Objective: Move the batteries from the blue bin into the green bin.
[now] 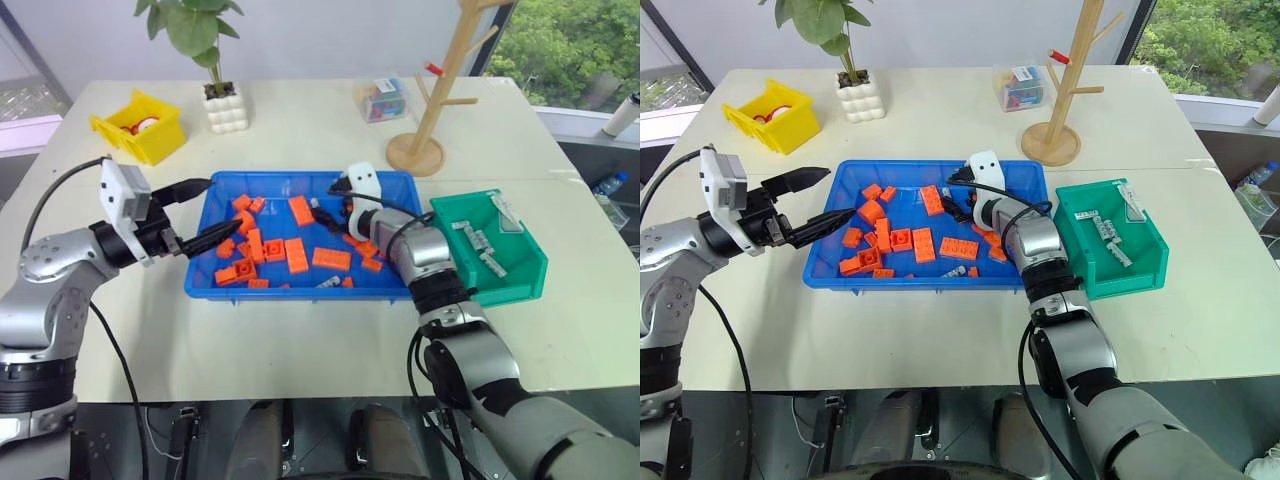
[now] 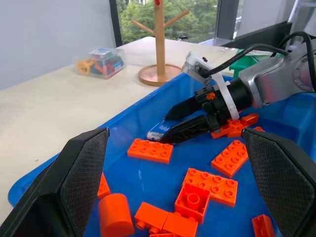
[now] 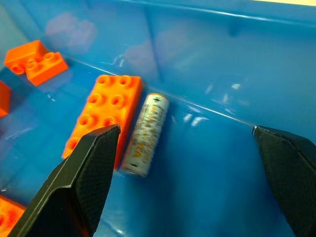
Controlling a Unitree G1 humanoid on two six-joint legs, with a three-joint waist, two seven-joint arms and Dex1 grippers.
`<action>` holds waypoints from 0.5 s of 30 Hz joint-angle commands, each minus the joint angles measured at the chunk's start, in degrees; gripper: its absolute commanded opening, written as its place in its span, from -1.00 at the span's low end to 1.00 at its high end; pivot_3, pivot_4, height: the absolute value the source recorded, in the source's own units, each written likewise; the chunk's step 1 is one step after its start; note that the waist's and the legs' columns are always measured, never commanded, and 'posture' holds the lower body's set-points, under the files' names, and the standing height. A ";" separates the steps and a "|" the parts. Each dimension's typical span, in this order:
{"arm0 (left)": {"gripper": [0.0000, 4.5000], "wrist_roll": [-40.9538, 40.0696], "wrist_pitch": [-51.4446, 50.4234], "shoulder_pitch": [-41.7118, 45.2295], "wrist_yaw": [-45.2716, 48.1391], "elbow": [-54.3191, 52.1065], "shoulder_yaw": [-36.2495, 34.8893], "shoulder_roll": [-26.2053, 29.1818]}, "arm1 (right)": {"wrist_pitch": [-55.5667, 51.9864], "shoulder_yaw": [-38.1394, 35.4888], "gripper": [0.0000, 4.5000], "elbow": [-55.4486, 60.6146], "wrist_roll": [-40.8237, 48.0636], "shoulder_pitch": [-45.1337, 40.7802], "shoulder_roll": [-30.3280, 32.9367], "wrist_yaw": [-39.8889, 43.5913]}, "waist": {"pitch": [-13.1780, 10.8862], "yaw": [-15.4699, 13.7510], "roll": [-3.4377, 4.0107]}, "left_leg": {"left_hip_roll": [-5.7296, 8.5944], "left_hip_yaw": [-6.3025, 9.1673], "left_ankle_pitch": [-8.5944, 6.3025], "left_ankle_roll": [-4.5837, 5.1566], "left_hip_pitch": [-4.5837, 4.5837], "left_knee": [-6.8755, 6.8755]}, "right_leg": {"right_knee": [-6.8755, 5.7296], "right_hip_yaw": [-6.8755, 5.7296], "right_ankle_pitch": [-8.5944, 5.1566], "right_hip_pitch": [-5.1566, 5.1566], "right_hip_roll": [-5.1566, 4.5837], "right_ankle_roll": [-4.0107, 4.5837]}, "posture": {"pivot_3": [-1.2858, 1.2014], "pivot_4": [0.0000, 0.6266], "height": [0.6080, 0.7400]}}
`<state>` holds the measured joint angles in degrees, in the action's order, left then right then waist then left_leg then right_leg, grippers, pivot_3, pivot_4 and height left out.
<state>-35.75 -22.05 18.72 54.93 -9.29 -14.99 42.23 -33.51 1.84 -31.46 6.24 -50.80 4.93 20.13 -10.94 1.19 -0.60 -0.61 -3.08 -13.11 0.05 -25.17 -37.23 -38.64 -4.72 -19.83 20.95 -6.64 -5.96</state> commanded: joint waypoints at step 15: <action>1.00 -1.56 -0.01 0.63 0.93 -1.92 -1.53 0.98 | 1.50 6.33 -0.05 3.93 -3.49 2.36 -1.32 2.65 | 0.00 0.01 0.00 | 0.00 -0.02 0.00 0.00 0.00 0.01 | -0.03 0.03 0.00 0.03 0.00 0.00 | 0.03 -0.52 0.99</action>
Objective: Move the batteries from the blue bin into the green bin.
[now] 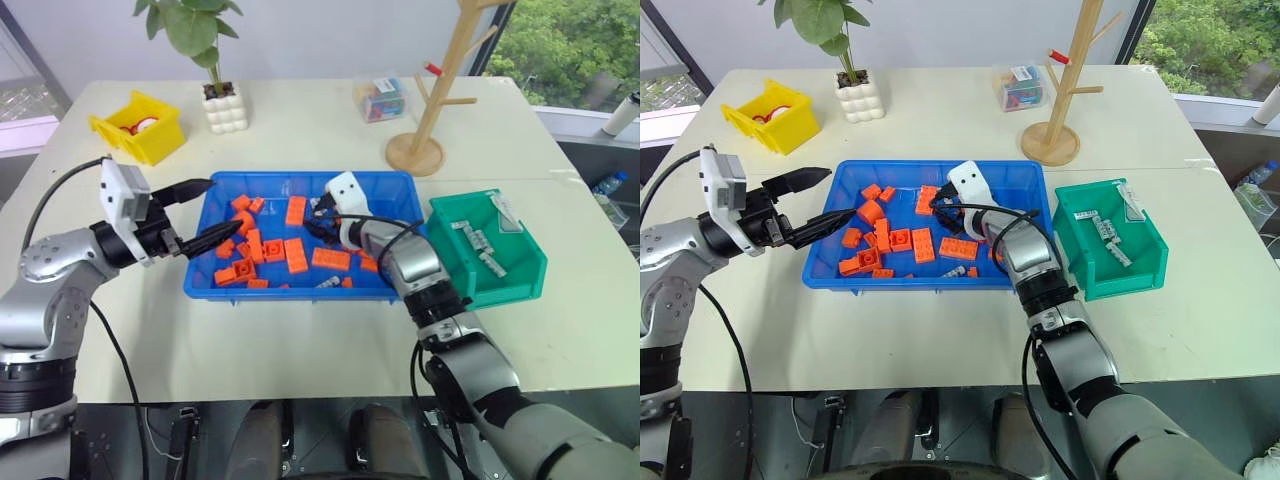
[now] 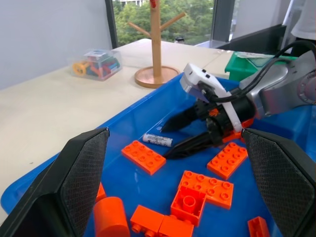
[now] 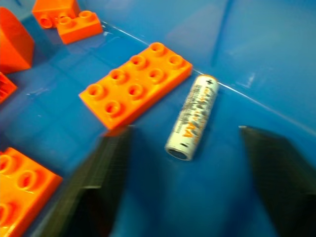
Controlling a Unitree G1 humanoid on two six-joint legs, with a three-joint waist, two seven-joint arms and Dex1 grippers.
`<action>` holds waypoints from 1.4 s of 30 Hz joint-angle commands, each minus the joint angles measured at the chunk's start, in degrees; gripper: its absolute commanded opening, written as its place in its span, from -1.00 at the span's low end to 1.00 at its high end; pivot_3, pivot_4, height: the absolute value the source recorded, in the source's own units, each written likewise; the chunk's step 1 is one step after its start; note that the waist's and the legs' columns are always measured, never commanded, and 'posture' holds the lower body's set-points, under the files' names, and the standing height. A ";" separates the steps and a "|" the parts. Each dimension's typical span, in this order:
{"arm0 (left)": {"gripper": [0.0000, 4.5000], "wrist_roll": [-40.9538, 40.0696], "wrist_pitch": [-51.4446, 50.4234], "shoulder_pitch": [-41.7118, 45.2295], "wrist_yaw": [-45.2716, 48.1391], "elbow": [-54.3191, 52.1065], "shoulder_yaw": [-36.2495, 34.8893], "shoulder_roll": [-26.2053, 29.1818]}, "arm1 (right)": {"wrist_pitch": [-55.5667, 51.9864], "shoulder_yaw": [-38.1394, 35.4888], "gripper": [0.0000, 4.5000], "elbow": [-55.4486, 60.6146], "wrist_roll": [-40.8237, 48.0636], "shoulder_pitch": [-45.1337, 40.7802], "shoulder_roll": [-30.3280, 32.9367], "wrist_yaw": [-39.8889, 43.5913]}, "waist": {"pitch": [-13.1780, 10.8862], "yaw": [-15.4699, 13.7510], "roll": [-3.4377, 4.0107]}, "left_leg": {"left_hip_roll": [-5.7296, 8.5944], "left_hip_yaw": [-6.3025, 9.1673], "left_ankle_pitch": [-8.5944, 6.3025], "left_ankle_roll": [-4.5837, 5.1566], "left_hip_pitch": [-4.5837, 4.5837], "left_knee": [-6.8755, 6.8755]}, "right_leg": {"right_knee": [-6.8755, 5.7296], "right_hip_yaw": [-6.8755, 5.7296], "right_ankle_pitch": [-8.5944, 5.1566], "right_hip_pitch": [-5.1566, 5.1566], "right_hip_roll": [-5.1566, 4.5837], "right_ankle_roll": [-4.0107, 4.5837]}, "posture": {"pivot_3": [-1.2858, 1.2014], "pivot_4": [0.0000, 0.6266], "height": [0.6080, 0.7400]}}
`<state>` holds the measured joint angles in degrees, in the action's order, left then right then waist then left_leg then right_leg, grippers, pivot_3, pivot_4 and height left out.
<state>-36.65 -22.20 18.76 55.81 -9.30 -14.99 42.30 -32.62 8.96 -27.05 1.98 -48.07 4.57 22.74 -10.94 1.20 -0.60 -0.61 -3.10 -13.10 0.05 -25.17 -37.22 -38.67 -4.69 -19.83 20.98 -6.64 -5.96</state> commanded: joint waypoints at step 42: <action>1.00 5.04 5.76 21.95 18.69 24.30 10.85 -6.97 | -36.83 -19.57 -0.99 49.43 15.93 8.99 40.31 11.86 | -0.01 -0.69 -0.03 | 0.05 -0.07 -0.01 0.05 -0.22 -0.13 | -0.31 0.00 0.00 0.22 -0.06 0.00 | 0.03 -0.52 0.99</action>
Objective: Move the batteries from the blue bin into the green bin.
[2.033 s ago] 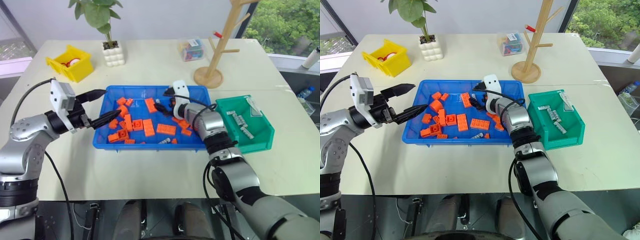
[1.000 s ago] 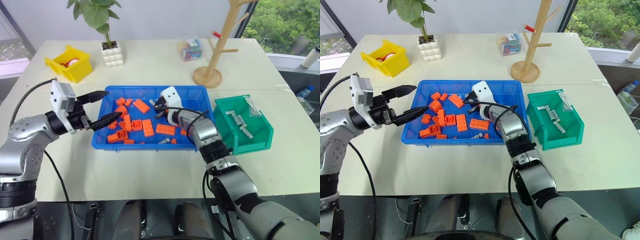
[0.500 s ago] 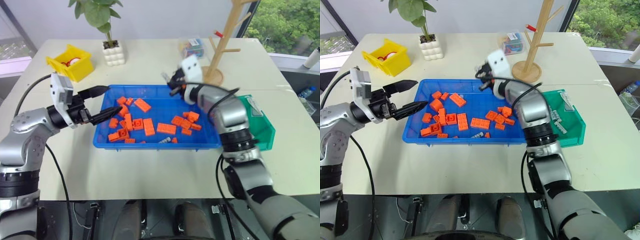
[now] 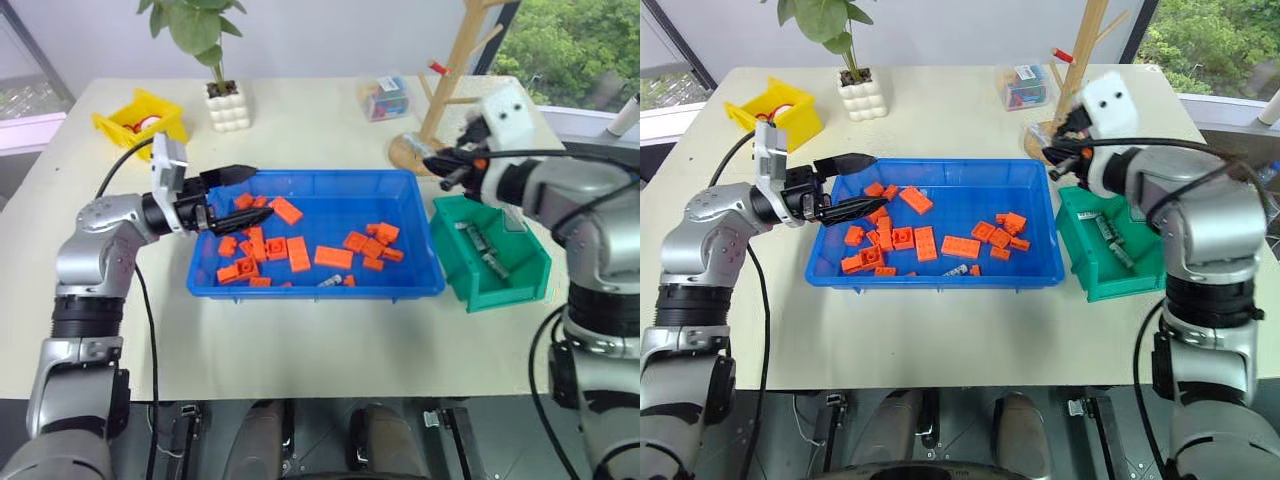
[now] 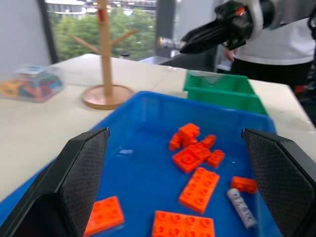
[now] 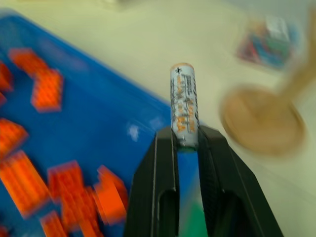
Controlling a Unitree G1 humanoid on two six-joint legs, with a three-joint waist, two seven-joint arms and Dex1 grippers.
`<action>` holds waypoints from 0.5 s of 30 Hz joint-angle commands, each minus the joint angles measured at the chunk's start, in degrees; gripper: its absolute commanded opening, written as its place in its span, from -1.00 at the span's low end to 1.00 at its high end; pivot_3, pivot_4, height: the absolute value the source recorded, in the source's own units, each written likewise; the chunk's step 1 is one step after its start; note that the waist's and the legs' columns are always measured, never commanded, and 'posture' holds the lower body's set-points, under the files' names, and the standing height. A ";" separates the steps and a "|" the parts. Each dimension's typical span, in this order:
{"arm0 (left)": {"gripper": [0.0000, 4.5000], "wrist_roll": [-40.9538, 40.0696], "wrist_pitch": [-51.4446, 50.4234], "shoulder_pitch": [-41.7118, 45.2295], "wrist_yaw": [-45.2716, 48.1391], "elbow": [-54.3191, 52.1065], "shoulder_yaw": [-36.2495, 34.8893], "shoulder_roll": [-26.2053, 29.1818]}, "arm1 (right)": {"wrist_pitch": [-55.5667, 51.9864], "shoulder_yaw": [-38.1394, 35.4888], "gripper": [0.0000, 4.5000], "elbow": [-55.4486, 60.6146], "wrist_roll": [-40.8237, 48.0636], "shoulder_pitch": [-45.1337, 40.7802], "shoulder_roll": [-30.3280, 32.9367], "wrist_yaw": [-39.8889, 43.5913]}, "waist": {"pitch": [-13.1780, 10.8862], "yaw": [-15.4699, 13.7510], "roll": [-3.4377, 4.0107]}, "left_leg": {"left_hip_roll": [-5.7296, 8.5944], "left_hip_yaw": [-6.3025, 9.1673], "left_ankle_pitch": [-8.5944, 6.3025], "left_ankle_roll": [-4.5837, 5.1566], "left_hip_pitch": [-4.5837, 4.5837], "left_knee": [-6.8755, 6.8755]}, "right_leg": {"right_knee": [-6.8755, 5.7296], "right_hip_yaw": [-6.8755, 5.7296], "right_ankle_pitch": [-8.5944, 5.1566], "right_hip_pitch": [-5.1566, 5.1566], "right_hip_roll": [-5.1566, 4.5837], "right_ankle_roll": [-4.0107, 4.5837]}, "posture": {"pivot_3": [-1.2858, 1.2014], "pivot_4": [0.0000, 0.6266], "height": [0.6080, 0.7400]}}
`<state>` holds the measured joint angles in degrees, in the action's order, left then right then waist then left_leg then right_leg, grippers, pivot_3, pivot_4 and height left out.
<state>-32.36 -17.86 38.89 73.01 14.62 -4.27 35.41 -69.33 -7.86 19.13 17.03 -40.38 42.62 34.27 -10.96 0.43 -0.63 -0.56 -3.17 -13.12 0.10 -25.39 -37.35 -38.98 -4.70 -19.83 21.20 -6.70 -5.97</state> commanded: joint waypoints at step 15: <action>1.00 1.73 1.19 2.53 2.84 0.13 0.33 -1.09 | 6.09 -10.10 -0.99 -0.47 0.35 18.15 10.00 0.12 | 0.00 0.14 -0.01 | -0.01 0.02 0.01 0.01 0.04 -0.05 | 0.03 0.00 0.00 -0.06 -0.01 0.00 | 0.03 -0.52 0.99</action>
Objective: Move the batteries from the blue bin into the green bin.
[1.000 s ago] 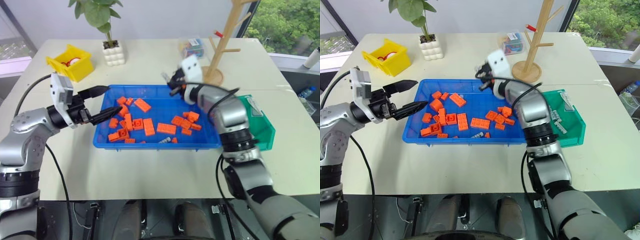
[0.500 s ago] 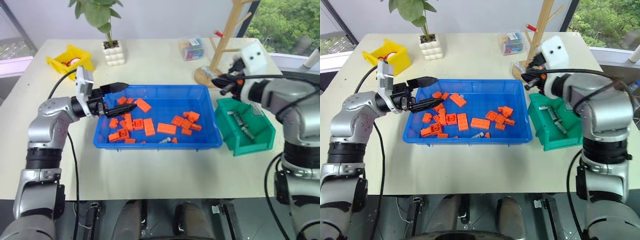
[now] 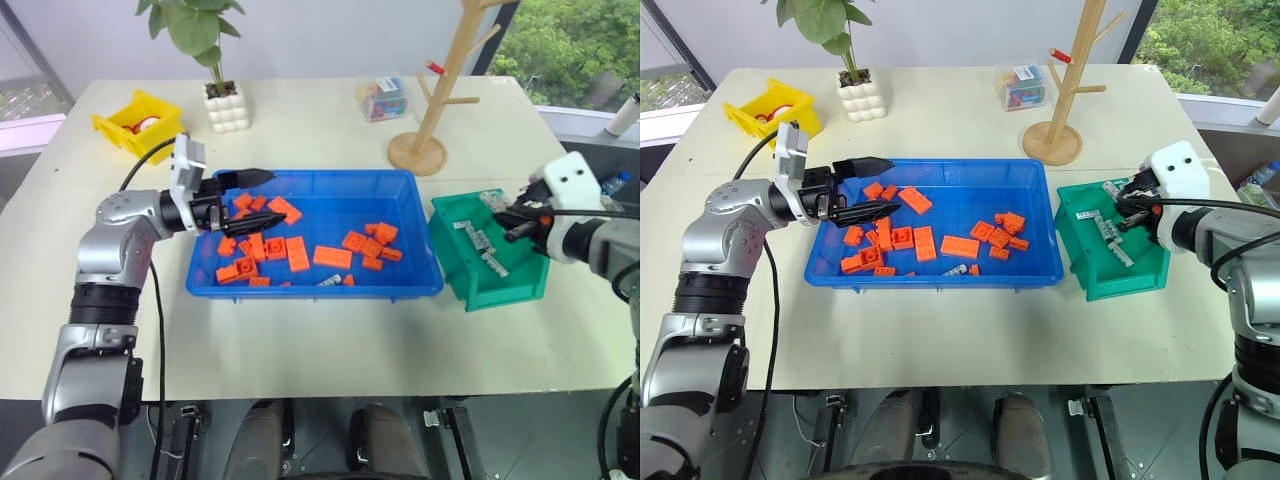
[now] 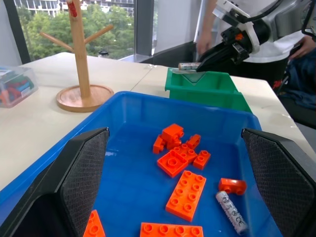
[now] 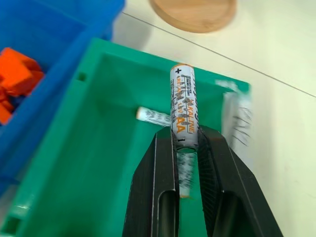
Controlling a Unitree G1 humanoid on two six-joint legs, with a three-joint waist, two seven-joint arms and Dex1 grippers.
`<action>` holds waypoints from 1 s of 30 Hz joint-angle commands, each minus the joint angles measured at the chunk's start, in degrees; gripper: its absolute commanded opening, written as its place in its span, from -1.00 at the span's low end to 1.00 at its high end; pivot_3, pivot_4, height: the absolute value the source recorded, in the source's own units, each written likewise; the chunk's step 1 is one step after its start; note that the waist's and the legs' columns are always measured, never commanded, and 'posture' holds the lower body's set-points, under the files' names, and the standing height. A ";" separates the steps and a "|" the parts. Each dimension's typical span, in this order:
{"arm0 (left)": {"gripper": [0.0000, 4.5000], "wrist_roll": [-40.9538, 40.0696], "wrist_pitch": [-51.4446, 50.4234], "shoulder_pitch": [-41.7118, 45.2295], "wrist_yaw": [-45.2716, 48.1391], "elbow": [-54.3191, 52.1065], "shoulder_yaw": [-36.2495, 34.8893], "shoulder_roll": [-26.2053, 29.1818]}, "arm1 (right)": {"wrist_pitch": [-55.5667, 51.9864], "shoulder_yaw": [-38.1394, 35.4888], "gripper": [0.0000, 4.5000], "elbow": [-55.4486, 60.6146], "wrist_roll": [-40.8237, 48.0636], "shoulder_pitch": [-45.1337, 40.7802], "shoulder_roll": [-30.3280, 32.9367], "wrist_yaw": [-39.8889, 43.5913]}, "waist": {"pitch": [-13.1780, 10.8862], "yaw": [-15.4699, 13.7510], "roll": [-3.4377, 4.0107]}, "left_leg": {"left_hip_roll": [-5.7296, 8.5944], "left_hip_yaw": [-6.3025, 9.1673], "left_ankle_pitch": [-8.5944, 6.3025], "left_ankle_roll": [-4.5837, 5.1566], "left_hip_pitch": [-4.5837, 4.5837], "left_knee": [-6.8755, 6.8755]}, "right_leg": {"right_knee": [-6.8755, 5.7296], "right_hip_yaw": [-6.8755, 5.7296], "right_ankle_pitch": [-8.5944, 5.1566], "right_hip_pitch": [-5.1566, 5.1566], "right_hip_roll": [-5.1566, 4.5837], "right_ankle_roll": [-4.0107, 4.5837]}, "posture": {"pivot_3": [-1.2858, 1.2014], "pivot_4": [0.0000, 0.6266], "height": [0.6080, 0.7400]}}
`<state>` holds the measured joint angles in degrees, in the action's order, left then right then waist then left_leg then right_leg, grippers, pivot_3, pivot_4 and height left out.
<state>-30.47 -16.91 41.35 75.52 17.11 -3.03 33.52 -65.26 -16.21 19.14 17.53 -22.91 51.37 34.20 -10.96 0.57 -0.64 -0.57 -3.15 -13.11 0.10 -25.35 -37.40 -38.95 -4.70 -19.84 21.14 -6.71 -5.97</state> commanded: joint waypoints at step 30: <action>1.00 -3.16 -3.92 -11.33 -9.40 -16.88 -7.00 2.84 | 31.52 15.73 0.98 -13.39 3.46 -20.11 -3.13 21.79 | -0.01 -0.05 -0.01 | 0.00 0.12 -0.06 0.09 -0.02 -0.24 | 0.17 -0.04 0.00 -0.17 0.00 0.00 | 0.03 -0.52 0.99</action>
<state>-32.28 -20.94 30.10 67.39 3.45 -8.14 35.88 -37.72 -0.87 6.57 20.03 -40.81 48.85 52.53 -10.97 0.52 -0.65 -0.58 -3.04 -13.18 0.21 -25.37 -37.67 -38.78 -4.73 -19.83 20.95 -6.71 -5.97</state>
